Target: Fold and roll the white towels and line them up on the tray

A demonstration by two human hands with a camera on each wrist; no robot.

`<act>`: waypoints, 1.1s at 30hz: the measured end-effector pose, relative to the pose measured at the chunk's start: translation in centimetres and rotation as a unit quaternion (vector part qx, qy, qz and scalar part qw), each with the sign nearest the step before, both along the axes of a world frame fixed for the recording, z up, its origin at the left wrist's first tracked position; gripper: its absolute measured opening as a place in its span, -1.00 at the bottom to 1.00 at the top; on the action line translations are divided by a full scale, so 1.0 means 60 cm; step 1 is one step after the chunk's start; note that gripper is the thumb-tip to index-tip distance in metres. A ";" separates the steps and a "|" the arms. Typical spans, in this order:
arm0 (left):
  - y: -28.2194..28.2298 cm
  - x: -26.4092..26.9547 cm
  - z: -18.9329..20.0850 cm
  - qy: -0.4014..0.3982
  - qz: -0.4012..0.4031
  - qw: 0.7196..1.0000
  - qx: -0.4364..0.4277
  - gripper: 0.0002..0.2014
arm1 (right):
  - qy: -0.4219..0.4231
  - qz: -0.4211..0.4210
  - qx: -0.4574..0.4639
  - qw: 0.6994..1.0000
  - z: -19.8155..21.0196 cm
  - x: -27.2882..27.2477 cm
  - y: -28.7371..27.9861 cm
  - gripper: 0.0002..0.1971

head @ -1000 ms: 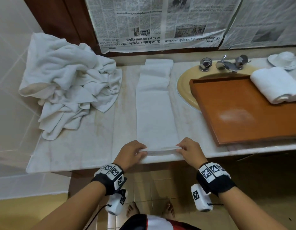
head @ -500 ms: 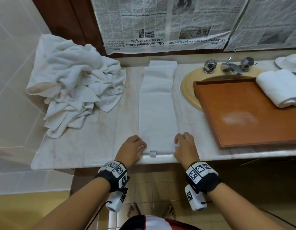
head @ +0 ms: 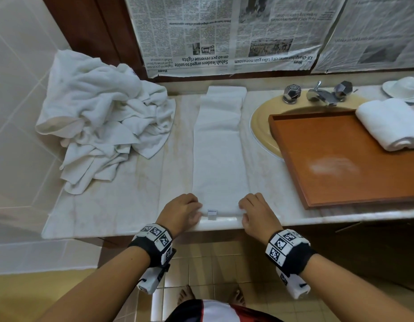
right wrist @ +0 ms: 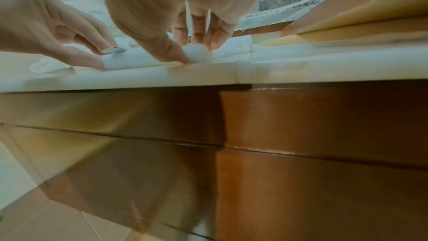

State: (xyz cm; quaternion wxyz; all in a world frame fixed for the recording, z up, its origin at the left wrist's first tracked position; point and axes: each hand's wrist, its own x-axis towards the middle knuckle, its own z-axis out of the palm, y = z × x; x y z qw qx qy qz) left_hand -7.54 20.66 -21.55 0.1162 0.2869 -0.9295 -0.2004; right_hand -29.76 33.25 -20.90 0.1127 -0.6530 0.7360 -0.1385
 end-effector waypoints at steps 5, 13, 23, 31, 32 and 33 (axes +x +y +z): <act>-0.007 -0.021 0.015 -0.021 0.119 0.990 0.073 -0.77 | -0.120 -0.072 0.062 0.988 0.029 -0.018 -0.023 -0.89; -0.025 -0.057 0.043 -0.249 0.196 0.940 0.124 -0.76 | -0.226 -0.235 0.111 0.939 0.049 -0.025 -0.066 -0.84; -0.021 -0.068 0.042 -0.112 0.138 0.984 0.019 -0.86 | -0.045 -0.154 0.054 0.986 0.030 0.016 -0.070 -0.83; -0.001 -0.036 0.022 -0.056 -0.024 0.994 -0.090 -0.71 | 0.028 -0.103 0.042 0.993 0.014 0.030 -0.040 -0.69; -0.004 -0.037 0.023 -0.061 -0.022 0.994 -0.087 -0.69 | 0.030 -0.099 0.041 0.994 0.015 0.029 -0.041 -0.68; -0.007 -0.039 0.026 -0.065 -0.017 0.994 -0.082 -0.68 | 0.033 -0.095 0.039 0.994 0.018 0.028 -0.043 -0.68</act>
